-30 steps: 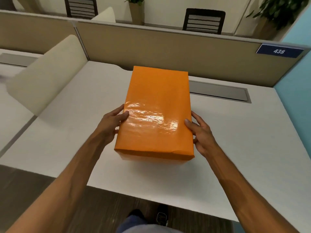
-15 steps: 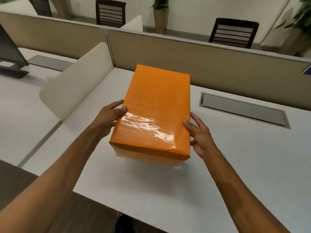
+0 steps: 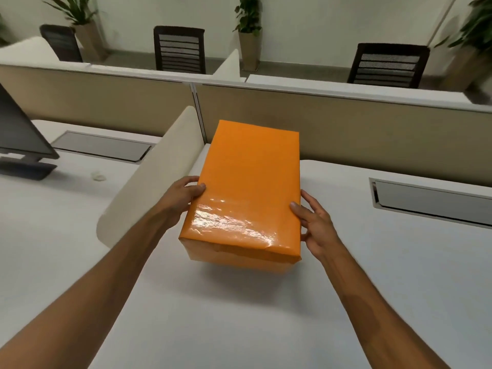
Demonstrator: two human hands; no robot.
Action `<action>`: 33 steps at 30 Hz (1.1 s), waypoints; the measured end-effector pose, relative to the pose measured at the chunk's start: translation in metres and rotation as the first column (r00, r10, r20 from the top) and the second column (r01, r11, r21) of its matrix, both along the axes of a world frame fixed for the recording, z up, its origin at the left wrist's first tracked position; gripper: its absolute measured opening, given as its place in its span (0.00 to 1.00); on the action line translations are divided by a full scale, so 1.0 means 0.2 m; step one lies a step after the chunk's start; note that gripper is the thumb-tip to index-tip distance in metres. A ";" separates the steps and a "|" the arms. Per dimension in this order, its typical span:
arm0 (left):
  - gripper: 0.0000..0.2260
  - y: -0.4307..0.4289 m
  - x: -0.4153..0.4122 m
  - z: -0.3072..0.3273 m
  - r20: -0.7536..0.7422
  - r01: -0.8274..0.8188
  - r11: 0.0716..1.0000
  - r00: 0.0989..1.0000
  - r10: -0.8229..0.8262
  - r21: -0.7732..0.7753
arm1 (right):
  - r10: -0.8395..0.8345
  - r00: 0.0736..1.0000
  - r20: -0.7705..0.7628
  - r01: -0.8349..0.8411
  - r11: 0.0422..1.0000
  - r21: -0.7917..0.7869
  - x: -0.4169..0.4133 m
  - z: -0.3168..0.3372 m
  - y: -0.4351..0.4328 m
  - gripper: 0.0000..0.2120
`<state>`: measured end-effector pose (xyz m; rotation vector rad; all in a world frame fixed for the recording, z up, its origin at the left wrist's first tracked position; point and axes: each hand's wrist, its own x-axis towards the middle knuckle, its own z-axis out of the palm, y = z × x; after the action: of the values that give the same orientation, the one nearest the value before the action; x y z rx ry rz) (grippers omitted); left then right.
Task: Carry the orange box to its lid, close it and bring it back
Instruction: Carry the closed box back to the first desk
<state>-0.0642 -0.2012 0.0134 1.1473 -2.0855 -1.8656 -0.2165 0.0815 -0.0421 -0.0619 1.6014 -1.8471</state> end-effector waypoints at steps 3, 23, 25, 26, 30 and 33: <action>0.20 -0.19 -0.06 -0.03 0.021 0.009 1.000 1.000 -0.009 -0.003 | -0.014 1.000 0.018 0.014 1.000 0.014 -0.03 -0.02 -0.19 0.36; 0.19 -0.61 -0.28 -0.19 0.053 -0.050 0.998 0.997 0.048 0.031 | -0.002 1.000 -0.006 0.003 0.996 0.084 -0.19 -0.14 -0.64 0.33; 0.20 -0.61 -0.28 -0.18 0.058 -0.044 0.999 0.997 0.044 0.010 | 0.023 0.999 -0.044 -0.018 0.994 0.105 -0.19 -0.14 -0.63 0.34; 0.20 -0.61 -0.28 -0.18 0.054 -0.044 0.999 0.998 0.045 -0.011 | 0.032 0.997 -0.066 -0.024 0.993 0.117 -0.20 -0.14 -0.63 0.35; 0.22 -0.57 -0.27 -0.16 0.088 -0.022 0.982 0.995 0.040 -0.189 | 0.044 0.988 -0.148 -0.012 0.978 0.210 -0.21 -0.12 -0.63 0.35; 0.25 -0.51 -0.24 -0.14 0.150 0.035 0.925 0.988 0.024 -0.378 | 0.051 0.978 -0.204 0.008 0.961 0.277 -0.21 -0.09 -0.61 0.32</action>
<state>-0.1126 -0.3031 -0.0142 1.2110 -2.3922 -1.3209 -0.2589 -0.0406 -0.0595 -0.1528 1.9842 -1.6255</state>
